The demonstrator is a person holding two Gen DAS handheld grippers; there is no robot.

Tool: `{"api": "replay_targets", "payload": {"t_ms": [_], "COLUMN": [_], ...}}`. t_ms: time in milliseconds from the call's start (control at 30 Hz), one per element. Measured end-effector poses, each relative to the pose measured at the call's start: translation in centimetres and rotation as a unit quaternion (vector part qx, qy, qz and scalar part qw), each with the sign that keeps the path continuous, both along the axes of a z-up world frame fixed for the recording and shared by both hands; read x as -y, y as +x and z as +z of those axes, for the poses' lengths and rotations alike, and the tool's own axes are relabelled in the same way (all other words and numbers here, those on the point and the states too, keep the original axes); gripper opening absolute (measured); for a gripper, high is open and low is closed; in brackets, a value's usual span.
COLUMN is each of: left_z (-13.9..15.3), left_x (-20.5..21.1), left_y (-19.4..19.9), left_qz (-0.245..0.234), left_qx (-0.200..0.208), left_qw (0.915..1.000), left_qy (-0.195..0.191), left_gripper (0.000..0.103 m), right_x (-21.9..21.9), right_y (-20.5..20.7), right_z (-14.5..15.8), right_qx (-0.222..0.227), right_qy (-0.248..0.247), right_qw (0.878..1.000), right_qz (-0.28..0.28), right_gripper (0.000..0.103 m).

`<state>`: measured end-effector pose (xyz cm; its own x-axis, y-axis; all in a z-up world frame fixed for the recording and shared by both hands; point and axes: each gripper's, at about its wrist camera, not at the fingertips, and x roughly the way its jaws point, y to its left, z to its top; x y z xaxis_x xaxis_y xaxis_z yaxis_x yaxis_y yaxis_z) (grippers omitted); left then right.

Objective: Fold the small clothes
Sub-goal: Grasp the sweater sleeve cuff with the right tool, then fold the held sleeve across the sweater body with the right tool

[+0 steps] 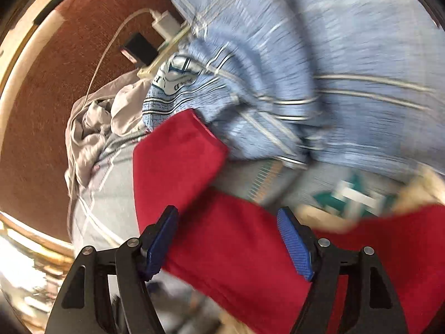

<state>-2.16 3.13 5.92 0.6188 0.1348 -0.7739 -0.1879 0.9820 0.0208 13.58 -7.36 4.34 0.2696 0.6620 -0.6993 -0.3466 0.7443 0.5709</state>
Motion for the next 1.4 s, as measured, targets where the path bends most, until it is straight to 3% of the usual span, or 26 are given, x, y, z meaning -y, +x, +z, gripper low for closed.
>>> {"api": "replay_targets", "payload": {"t_ms": [133, 200, 267, 333, 400, 467, 567, 667, 833, 1033, 1167, 1267, 1400], "left_z": [-0.2, -0.3, -0.4, -0.5, -0.4, 0.2, 2.3, 3.8, 4.7, 4.0, 2.8, 2.1, 1.1], "left_x": [0.2, 0.3, 0.5, 0.9, 1.3, 1.8, 3.2, 4.8, 4.9, 4.4, 5.0, 6.1, 7.6], "left_y": [0.5, 0.7, 0.9, 1.2, 1.3, 0.8, -1.1, -2.6, -2.8, -2.8, -2.4, -1.8, -1.0], "left_qz": [-0.006, -0.007, -0.006, -0.007, -0.013, -0.035, -0.084, -0.128, -0.145, -0.11, -0.11, -0.125, -0.139], "left_qx": [0.002, 0.002, 0.004, 0.004, 0.01, 0.027, 0.087, 0.133, 0.137, 0.124, 0.098, 0.083, 0.07], "left_qw": [0.9999, 0.9998, 0.9997, 0.9995, 0.9995, 0.999, 0.9919, 0.9822, 0.9755, 0.9825, 0.9852, 0.9849, 0.9852], "left_qy": [0.013, 0.019, 0.023, 0.031, 0.026, -0.007, -0.04, -0.034, -0.093, -0.084, -0.088, -0.086, -0.072], "left_gripper": [0.103, 0.103, 0.103, 0.103, 0.103, 0.103, 0.103, 0.103, 0.103, 0.103, 0.103, 0.103, 0.103], "right_x": [-3.0, -3.6, -4.4, -5.2, -5.1, -3.2, 2.1, 9.1, 20.5, 30.9, 33.9, 34.3, 35.1], "right_y": [2.5, 3.1, 2.9, 2.3, 1.2, -0.5, -3.1, -6.6, -12.7, -17.2, -18.7, -19.4, -21.5], "right_z": [-1.5, -1.7, -1.2, -0.4, 0.8, 2.6, 5.4, 7.3, 8.8, 5.5, 3.7, 3.4, 4.1], "right_qx": [-0.005, -0.008, 0.009, 0.039, 0.072, 0.102, 0.133, 0.154, 0.164, 0.113, 0.089, 0.082, 0.089], "right_qy": [0.01, 0.05, 0.066, 0.035, 0.007, -0.003, -0.009, -0.01, -0.06, -0.13, -0.122, -0.143, -0.132], "right_qw": [1.0, 0.999, 0.997, 0.998, 0.997, 0.995, 0.99, 0.982, 0.96, 0.927, 0.921, 0.914, 0.904], "right_qz": [0.014, 0.019, 0.029, 0.041, 0.03, 0.006, -0.048, -0.109, -0.218, -0.332, -0.358, -0.37, -0.396], "right_gripper": [0.075, 0.067, 0.033, 0.007, 0.007, 0.006, 0.006, 0.006, 0.006, 0.006, 0.006, 0.006, 0.006]}}
